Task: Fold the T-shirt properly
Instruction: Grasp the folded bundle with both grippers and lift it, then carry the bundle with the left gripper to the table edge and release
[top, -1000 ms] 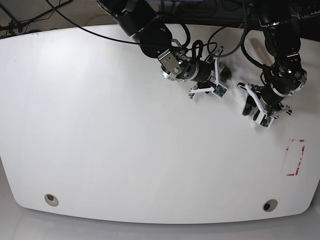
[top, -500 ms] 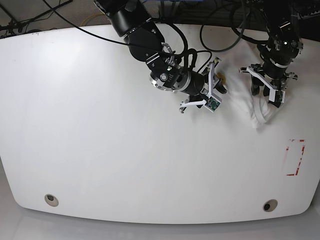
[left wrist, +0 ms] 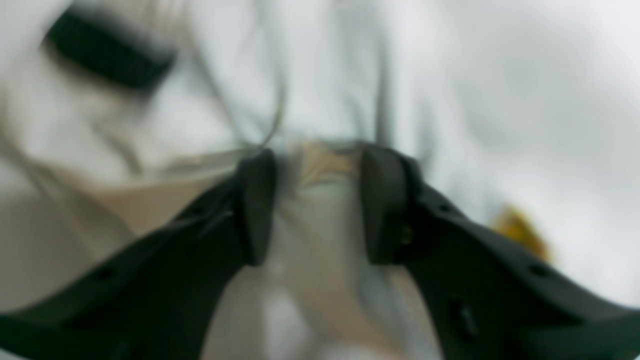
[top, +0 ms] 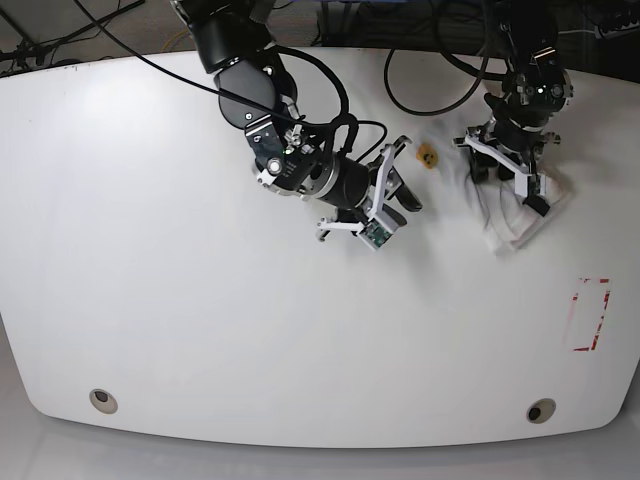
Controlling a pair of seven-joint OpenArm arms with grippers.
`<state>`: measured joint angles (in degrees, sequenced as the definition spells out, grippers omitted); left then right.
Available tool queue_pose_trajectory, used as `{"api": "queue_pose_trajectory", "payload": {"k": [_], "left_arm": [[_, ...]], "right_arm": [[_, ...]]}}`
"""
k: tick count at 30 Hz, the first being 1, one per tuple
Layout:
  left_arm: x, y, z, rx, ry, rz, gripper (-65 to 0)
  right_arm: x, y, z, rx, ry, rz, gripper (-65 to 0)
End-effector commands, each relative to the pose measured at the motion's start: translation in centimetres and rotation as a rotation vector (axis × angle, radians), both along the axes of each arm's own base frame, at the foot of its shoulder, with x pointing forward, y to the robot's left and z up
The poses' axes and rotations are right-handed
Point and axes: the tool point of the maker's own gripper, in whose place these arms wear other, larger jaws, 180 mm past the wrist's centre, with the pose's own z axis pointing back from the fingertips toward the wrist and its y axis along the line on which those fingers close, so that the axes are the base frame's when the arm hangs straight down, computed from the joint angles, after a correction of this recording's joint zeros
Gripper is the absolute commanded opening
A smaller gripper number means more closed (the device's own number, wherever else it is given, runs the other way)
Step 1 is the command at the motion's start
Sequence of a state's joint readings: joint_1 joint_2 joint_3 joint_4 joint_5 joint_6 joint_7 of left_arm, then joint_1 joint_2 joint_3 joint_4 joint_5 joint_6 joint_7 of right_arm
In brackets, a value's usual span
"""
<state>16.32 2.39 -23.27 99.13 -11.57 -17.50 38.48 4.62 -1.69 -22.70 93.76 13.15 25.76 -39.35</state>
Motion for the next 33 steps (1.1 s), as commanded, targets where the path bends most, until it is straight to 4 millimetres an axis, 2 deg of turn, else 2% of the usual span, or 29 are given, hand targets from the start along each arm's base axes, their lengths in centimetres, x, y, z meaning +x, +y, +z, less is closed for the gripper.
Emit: {"api": "queue_pose_trajectory", "payload": {"k": [1, 2, 4, 7, 10, 13, 17, 21, 23, 26, 30, 33], "left_arm": [[-0.1, 0.4, -1.4, -0.006, 0.046, 0.011, -33.9], [-0.4, 0.6, -2.0, -0.009, 0.063, 0.013, -33.5], [-0.7, 2.5, -2.1, 0.036, 0.083, 0.01, -33.3], [-1.0, 4.3, -3.0, 0.071, 0.122, -0.005, -33.3], [0.1, 6.7, -2.5, 0.132, 0.126, -0.026, -33.3], [0.1, 9.6, -2.8, 0.208, 0.184, -0.065, -33.3], [2.3, 12.4, -1.7, 0.318, 0.211, -0.144, -33.3], [2.2, 15.5, -1.2, 0.395, 0.266, -0.24, -33.3], [3.2, 16.6, -0.2, 0.417, 0.262, -0.3, -33.3], [3.6, 18.7, 0.6, 0.452, 0.3, -0.374, -33.5], [3.3, 20.8, 0.9, 0.525, 0.384, -0.461, -33.6], [3.6, 22.0, 1.0, 0.565, 0.402, -0.453, -33.6]], "right_arm": [[1.8, -1.0, 2.0, 0.046, -0.038, -0.04, -47.6], [1.9, -1.3, 2.2, 0.061, -0.032, -0.05, -47.6], [1.8, -2.0, 2.6, 0.085, -0.028, -0.069, -47.6], [2.4, -3.5, 2.2, 0.071, -0.027, -0.092, -47.6], [2.1, -3.8, 2.4, 0.072, -0.034, -0.096, -47.6], [1.8, -4.3, 2.4, 0.061, -0.042, -0.096, -47.6], [1.6, -4.5, 2.3, 0.053, -0.046, -0.097, -47.6], [1.1, -4.5, 1.8, 0.053, -0.03, -0.097, -47.6], [1.1, -4.6, 1.7, 0.049, -0.027, -0.098, -47.6], [1.0, -4.6, 1.6, 0.05, -0.025, -0.098, -47.6], [0.9, -4.6, 1.4, 0.047, -0.019, -0.098, -47.6], [0.9, -4.6, 1.4, 0.046, -0.019, -0.098, -47.6]]}}
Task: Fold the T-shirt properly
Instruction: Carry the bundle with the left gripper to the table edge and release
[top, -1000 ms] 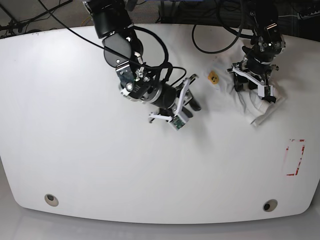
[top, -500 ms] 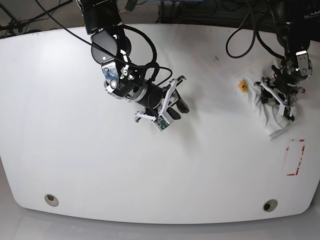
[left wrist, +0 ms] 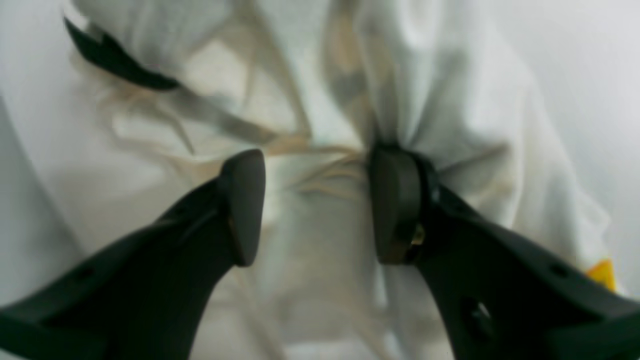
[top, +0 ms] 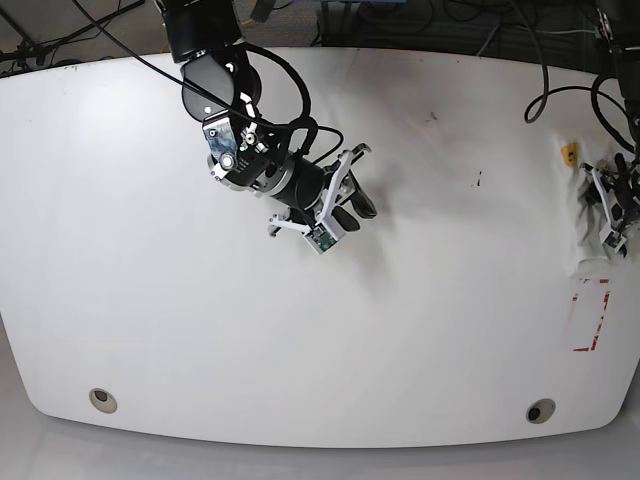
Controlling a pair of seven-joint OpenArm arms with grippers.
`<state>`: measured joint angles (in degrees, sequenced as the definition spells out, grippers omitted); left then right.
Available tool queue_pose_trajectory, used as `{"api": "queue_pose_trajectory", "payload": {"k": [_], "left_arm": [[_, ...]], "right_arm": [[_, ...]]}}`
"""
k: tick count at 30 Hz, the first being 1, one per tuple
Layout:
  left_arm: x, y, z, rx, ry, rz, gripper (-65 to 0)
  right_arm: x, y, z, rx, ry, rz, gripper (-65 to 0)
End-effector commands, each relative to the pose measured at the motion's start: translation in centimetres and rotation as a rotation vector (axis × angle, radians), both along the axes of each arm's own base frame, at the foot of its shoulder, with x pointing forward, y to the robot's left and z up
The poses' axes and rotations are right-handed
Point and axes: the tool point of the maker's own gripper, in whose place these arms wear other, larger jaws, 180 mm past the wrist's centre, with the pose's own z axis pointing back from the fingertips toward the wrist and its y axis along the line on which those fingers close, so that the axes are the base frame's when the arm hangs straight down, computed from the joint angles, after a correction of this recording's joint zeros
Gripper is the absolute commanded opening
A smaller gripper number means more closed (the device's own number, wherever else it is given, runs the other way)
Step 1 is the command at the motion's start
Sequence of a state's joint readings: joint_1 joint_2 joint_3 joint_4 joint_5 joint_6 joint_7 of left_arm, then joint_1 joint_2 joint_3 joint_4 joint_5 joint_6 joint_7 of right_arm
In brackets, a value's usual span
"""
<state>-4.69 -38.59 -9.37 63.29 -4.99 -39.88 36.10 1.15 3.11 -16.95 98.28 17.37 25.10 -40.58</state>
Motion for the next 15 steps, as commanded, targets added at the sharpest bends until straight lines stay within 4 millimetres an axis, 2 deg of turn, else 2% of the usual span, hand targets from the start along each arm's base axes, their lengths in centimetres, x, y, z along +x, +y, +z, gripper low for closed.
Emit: {"api": "queue_pose_trajectory", "payload": {"k": [1, 5, 10, 13, 15], "left_arm": [[-0.4, 2.2, 0.5, 0.089, 0.036, 0.005, -33.6], [-0.3, 3.0, 0.8, 0.136, 0.038, -0.003, -33.8], [1.4, 4.7, 5.6, 0.177, -0.096, 0.037, -33.8], [1.8, 5.4, 7.9, 0.204, -0.144, 0.071, -33.8], [2.4, 4.5, 8.6, 0.162, -0.199, 0.092, -33.8]], "right_arm": [[0.8, 0.5, 1.8, 0.042, -0.05, 0.001, -47.6], [0.9, 0.5, 2.0, 0.043, -0.056, 0.002, -47.6], [1.0, 0.5, 2.0, 0.042, -0.058, 0.002, -47.6], [1.0, 0.3, 1.9, 0.036, -0.058, 0.002, -47.6], [1.0, -0.1, 1.8, 0.026, -0.06, 0.001, -47.6]]}}
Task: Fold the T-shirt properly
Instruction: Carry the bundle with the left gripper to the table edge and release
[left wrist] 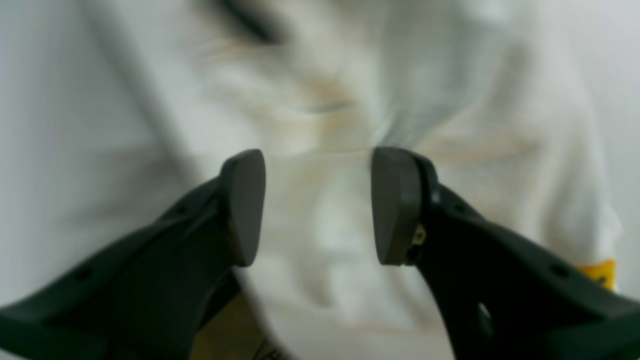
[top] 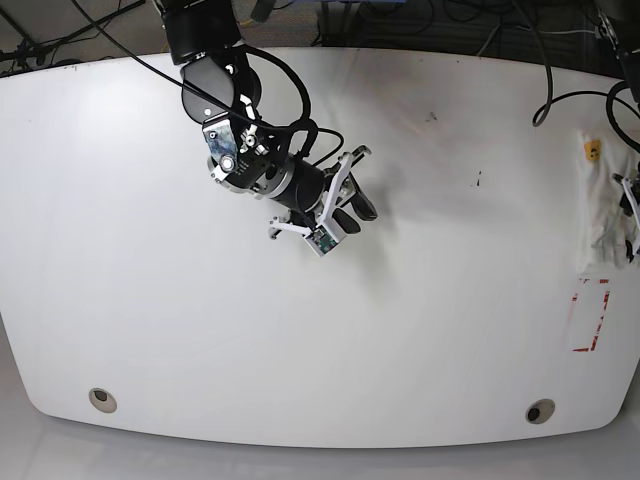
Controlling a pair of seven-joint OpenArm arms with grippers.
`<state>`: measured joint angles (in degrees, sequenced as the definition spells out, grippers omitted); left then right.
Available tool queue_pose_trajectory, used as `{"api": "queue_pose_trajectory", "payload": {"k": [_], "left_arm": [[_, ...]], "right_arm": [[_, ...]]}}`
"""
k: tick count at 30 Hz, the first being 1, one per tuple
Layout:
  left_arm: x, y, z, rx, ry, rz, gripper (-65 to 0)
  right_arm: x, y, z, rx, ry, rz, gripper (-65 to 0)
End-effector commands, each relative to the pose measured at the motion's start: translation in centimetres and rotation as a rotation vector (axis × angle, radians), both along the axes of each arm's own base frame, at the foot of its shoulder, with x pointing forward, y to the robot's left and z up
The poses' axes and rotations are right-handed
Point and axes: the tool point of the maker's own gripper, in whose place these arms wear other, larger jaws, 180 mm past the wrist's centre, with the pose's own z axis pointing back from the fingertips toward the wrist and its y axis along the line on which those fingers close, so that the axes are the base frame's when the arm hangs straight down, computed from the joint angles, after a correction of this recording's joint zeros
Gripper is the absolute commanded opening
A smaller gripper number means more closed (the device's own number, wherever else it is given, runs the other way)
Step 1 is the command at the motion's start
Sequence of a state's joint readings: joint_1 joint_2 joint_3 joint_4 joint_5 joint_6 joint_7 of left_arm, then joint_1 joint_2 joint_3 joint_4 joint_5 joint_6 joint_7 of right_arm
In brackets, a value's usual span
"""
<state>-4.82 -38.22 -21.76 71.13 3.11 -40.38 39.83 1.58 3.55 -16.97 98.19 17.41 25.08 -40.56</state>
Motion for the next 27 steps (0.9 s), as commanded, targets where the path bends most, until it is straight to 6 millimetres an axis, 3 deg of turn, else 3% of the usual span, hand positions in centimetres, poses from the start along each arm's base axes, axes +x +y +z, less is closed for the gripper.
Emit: {"api": "queue_pose_trajectory", "payload": {"k": [1, 3, 7, 10, 16, 22, 27], "left_arm": [[1.7, -0.8, 2.6, -0.028, -0.115, -0.003, -33.8], [2.0, -1.1, 3.2, -0.056, -0.168, 0.017, -33.8], [1.7, -2.4, 2.0, -0.141, -0.227, 0.062, -33.9], [2.3, -4.6, 1.0, -0.237, -0.319, 0.067, -33.9], [1.0, -9.0, -2.5, -0.373, -0.428, 0.022, -33.6], [-1.0, -8.4, -6.6, -0.401, -0.355, 0.117, -33.8], [-2.5, -5.7, -7.3, -0.39, -0.332, 0.186, -33.8]], "right_arm": [[0.8, 0.1, 1.8, 0.032, -0.056, 0.002, -47.6], [0.8, 0.1, 1.8, 0.032, -0.056, 0.002, -47.6], [0.8, 0.1, 1.7, 0.031, -0.054, 0.002, -47.6], [0.8, 0.0, 1.8, 0.03, -0.057, 0.002, -47.6], [0.8, 0.0, 1.7, 0.028, -0.054, 0.002, -47.6], [0.6, 0.0, 1.6, 0.029, -0.051, 0.002, -47.6], [0.6, -0.8, 1.3, 0.009, -0.052, 0.003, -47.6]]}}
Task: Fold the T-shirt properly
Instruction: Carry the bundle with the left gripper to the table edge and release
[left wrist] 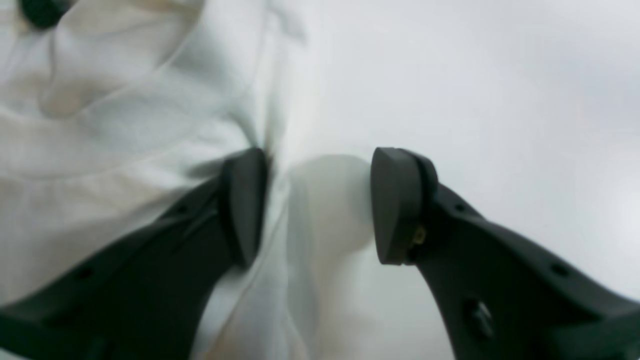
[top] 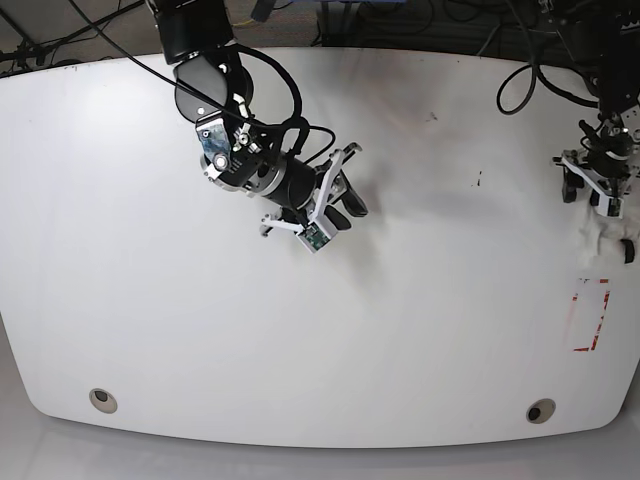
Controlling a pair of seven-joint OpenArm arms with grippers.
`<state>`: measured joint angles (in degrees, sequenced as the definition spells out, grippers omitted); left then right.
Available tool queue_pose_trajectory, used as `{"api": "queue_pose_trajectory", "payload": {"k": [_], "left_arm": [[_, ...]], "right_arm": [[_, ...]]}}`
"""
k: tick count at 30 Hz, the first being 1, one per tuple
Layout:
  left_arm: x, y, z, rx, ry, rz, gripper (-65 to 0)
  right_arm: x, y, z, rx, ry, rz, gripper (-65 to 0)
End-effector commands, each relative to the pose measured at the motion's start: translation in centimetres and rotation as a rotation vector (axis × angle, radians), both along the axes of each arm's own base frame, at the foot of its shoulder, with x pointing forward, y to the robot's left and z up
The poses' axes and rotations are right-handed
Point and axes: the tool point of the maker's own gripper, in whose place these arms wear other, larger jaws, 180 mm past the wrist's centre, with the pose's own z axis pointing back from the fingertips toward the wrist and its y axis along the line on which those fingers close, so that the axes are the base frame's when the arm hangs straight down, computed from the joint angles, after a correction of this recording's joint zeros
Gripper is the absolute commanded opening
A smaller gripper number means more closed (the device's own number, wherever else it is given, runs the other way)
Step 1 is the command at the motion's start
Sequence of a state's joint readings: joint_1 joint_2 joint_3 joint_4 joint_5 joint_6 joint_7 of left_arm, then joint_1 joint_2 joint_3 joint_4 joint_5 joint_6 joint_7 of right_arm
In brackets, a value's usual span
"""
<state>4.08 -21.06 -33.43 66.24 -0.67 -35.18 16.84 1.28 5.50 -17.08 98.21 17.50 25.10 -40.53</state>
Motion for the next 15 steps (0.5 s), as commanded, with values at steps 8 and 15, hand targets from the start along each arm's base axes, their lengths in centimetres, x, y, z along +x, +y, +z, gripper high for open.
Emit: {"api": "queue_pose_trajectory", "payload": {"k": [8, 15], "left_arm": [[-2.4, 5.2, 1.8, 0.072, 0.012, 0.086, -33.8], [-1.5, 4.9, 5.6, 0.107, -0.071, 0.032, -33.8]], "right_arm": [[0.9, 0.0, 1.9, 0.036, -0.06, 0.001, -47.6], [0.9, 0.1, 2.6, 0.041, -0.077, 0.004, -47.6]]}}
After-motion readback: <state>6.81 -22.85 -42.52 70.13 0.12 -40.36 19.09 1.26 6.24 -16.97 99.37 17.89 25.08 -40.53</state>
